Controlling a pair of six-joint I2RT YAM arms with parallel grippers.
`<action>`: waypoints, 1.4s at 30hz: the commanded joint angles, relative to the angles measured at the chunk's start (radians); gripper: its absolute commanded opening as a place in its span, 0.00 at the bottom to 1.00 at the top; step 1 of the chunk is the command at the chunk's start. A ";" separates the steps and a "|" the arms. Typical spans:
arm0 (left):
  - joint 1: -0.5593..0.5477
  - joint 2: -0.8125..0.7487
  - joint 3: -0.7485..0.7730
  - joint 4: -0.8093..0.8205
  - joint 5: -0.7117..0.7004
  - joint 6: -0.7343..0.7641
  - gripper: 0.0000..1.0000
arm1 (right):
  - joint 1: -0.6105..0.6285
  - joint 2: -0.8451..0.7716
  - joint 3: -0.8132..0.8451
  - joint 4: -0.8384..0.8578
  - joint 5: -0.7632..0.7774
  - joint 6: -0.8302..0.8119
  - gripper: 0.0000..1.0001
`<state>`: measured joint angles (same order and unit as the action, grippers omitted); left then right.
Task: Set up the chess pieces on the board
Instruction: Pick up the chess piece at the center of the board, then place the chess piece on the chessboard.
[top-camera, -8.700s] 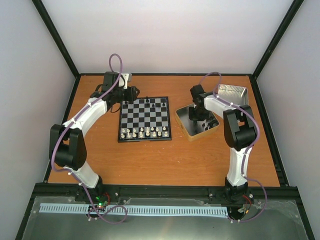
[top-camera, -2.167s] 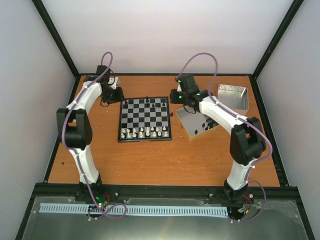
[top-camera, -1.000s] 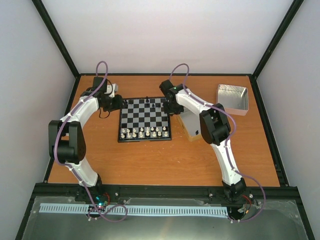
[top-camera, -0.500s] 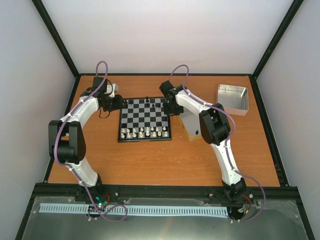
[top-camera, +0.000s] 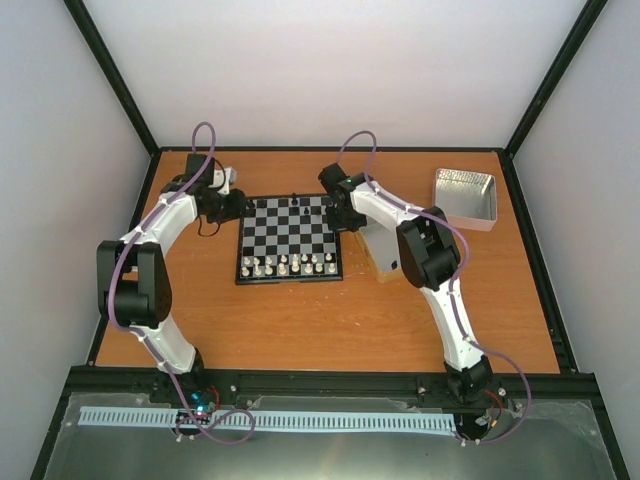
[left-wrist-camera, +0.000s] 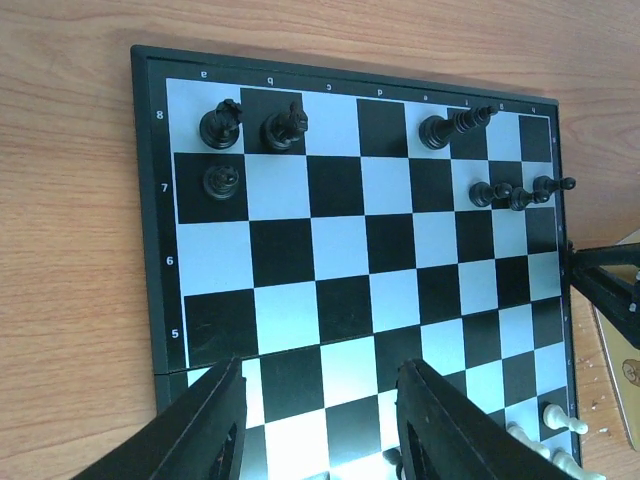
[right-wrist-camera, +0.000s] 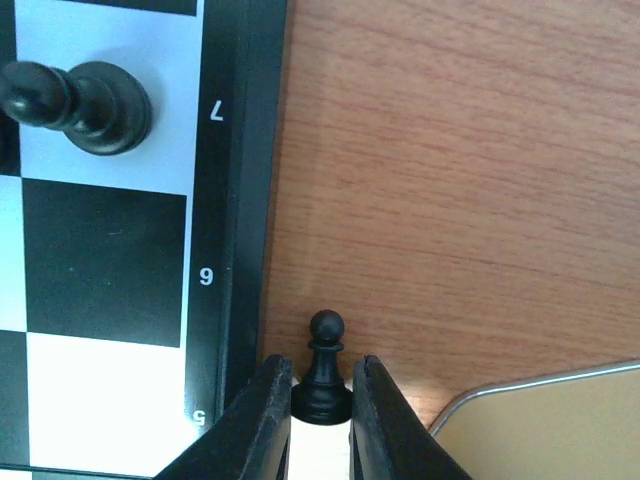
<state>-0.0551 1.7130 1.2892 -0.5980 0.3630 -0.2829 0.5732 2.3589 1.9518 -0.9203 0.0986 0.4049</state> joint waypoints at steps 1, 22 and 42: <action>0.007 -0.037 0.019 0.031 0.025 -0.011 0.44 | 0.004 0.007 -0.044 0.018 0.027 -0.011 0.12; -0.027 -0.153 -0.079 0.467 0.753 -0.335 0.66 | -0.007 -0.530 -0.366 0.644 -0.824 -0.268 0.12; -0.101 -0.058 -0.067 0.549 0.884 -0.531 0.32 | -0.001 -0.509 -0.328 0.580 -0.948 -0.378 0.13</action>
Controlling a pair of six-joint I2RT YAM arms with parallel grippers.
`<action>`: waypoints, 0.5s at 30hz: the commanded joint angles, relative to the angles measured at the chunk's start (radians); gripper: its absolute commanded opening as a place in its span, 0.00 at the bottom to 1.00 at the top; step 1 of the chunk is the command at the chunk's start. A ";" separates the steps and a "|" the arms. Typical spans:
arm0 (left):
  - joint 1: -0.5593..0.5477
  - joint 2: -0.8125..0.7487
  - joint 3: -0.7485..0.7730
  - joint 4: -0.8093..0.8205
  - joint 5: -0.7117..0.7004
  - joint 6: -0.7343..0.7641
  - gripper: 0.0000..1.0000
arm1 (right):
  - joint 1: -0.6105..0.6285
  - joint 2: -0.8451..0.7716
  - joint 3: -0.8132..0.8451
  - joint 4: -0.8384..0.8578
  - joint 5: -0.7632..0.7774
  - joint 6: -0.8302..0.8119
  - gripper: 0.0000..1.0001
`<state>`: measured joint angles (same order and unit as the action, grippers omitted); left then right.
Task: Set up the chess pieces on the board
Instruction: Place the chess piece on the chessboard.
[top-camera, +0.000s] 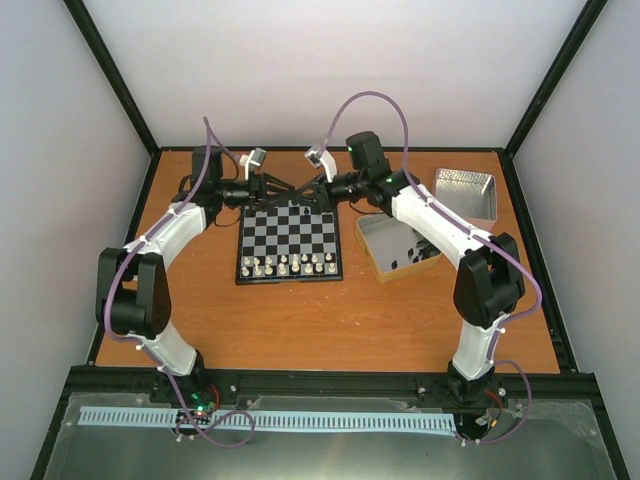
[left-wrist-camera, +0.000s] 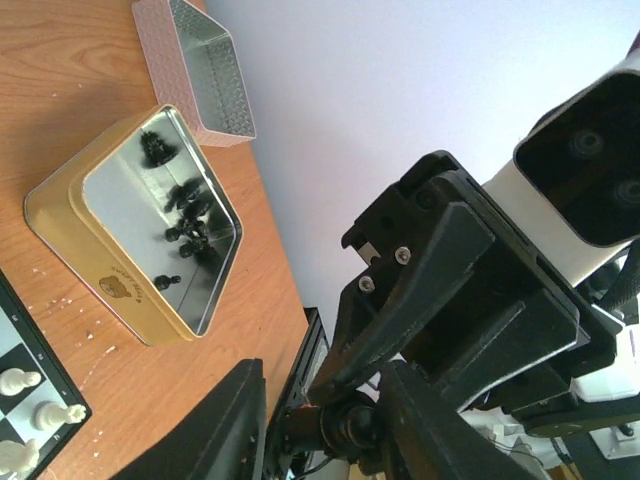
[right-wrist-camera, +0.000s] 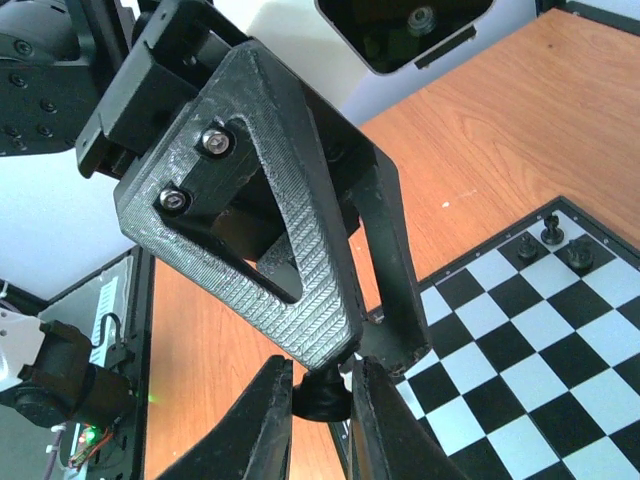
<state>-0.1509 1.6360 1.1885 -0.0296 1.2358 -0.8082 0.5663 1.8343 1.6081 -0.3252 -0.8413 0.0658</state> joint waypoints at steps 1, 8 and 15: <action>-0.006 0.022 0.036 -0.013 0.011 -0.015 0.30 | 0.006 0.016 0.015 -0.018 -0.006 -0.043 0.13; -0.006 0.027 0.038 0.022 0.022 -0.041 0.04 | 0.007 0.022 0.013 -0.025 0.022 -0.045 0.13; -0.006 0.020 0.046 -0.019 0.017 0.004 0.01 | 0.006 0.042 0.035 -0.015 0.044 0.026 0.24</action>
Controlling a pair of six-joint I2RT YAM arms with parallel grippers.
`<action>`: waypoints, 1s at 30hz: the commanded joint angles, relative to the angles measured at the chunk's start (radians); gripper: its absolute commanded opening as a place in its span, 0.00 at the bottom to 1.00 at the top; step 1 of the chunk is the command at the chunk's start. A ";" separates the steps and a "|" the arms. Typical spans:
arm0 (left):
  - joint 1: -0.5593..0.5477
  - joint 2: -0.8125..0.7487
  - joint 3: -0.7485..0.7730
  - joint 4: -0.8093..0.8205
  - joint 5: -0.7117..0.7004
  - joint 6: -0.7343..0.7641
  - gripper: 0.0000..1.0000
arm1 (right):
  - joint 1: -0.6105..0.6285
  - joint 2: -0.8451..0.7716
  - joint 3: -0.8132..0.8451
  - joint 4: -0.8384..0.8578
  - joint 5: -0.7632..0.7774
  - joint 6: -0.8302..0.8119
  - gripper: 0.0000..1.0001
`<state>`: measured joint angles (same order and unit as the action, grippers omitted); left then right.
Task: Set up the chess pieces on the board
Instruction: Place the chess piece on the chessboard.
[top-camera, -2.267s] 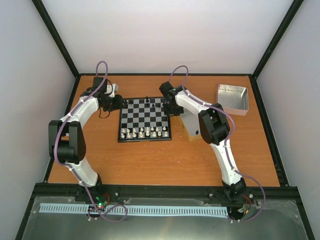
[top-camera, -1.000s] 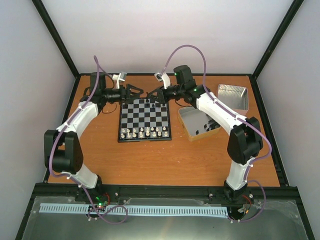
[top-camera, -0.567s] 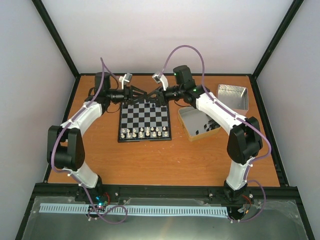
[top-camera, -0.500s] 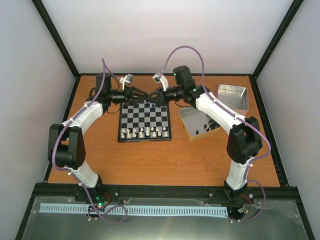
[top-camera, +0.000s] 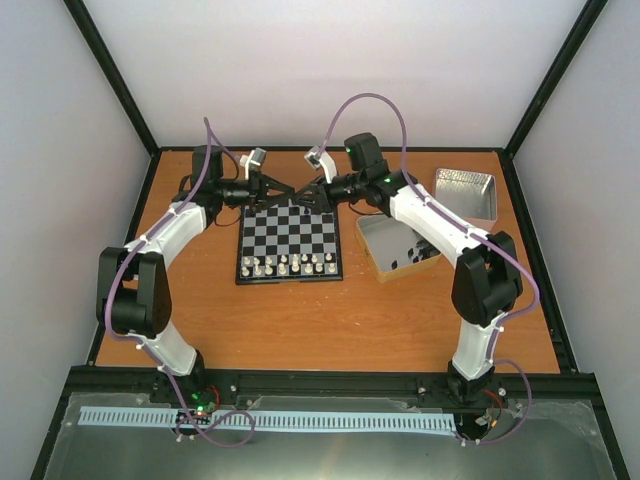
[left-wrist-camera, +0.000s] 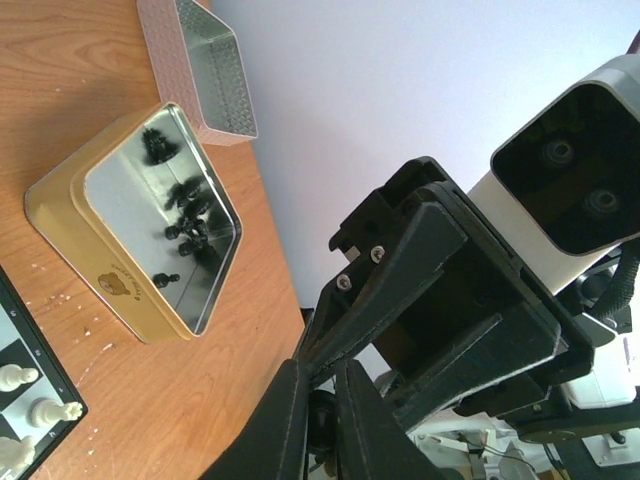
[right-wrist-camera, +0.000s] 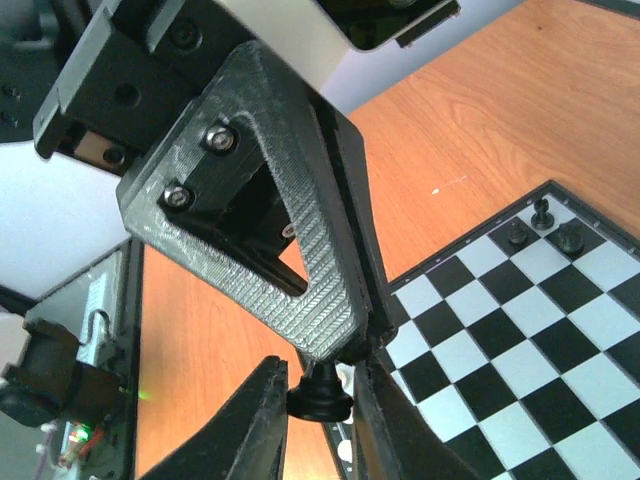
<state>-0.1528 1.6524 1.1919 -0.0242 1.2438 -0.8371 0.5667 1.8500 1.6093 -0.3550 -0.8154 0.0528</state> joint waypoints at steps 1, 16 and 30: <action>-0.004 0.002 0.046 -0.033 -0.003 0.052 0.01 | 0.006 0.028 0.037 0.012 0.015 0.054 0.33; -0.110 -0.040 -0.072 -0.152 -1.101 0.616 0.01 | -0.098 -0.152 -0.317 0.232 0.237 0.249 0.61; -0.131 0.197 -0.034 -0.085 -1.360 0.562 0.01 | -0.102 -0.166 -0.341 0.217 0.313 0.256 0.61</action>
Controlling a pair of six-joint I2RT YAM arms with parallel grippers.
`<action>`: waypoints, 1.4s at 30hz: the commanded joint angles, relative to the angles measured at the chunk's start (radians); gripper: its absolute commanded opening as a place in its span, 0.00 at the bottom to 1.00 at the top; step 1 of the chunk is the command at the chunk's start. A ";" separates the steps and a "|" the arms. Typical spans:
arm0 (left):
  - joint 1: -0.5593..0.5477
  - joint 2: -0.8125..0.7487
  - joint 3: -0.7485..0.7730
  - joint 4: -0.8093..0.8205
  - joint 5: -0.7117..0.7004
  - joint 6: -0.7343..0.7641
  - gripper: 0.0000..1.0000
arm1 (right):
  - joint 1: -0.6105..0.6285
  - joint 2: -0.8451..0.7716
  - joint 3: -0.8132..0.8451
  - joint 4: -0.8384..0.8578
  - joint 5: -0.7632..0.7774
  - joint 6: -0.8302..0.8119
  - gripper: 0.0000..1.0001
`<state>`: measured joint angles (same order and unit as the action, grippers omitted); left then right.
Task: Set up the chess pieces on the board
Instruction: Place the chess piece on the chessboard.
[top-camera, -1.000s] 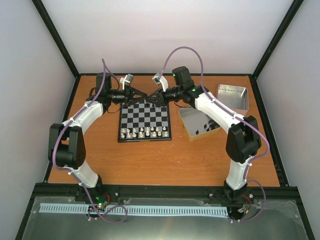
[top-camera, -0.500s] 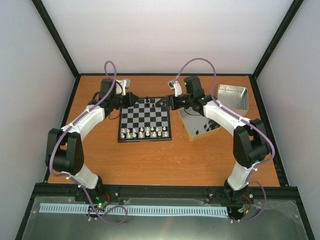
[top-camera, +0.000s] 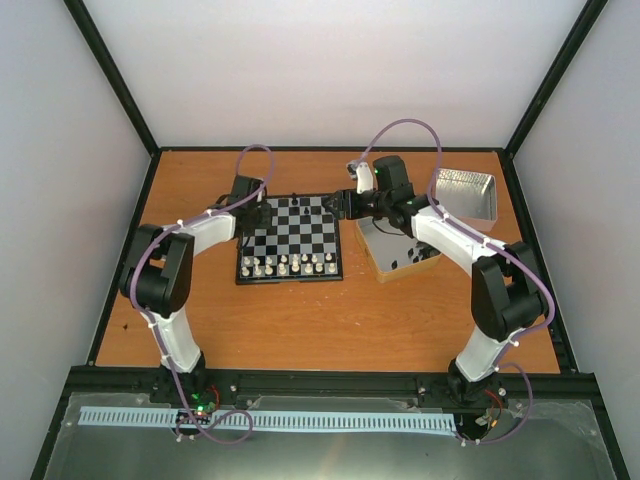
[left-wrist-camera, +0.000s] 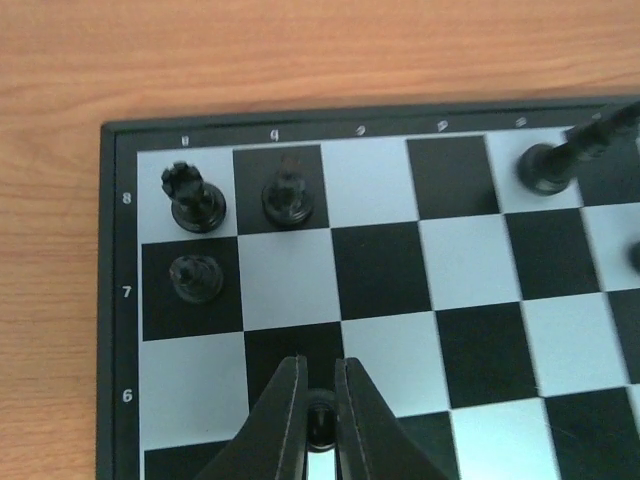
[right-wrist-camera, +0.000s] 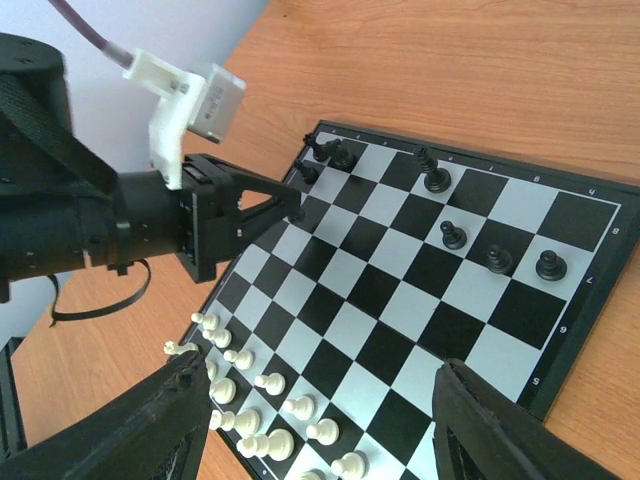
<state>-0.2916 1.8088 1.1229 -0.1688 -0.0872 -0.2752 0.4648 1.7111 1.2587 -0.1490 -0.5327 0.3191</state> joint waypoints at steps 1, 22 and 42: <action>0.008 0.046 0.032 0.076 -0.021 0.001 0.01 | 0.000 -0.027 0.015 0.007 0.032 -0.012 0.61; 0.065 0.140 0.059 0.217 0.049 0.031 0.04 | -0.002 0.016 0.075 -0.033 0.027 -0.013 0.60; 0.064 0.055 0.070 0.130 0.048 0.024 0.32 | -0.004 0.008 0.087 -0.048 0.073 0.006 0.60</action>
<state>-0.2264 1.9373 1.1549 -0.0074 -0.0360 -0.2443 0.4648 1.7241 1.3197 -0.1940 -0.5026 0.3164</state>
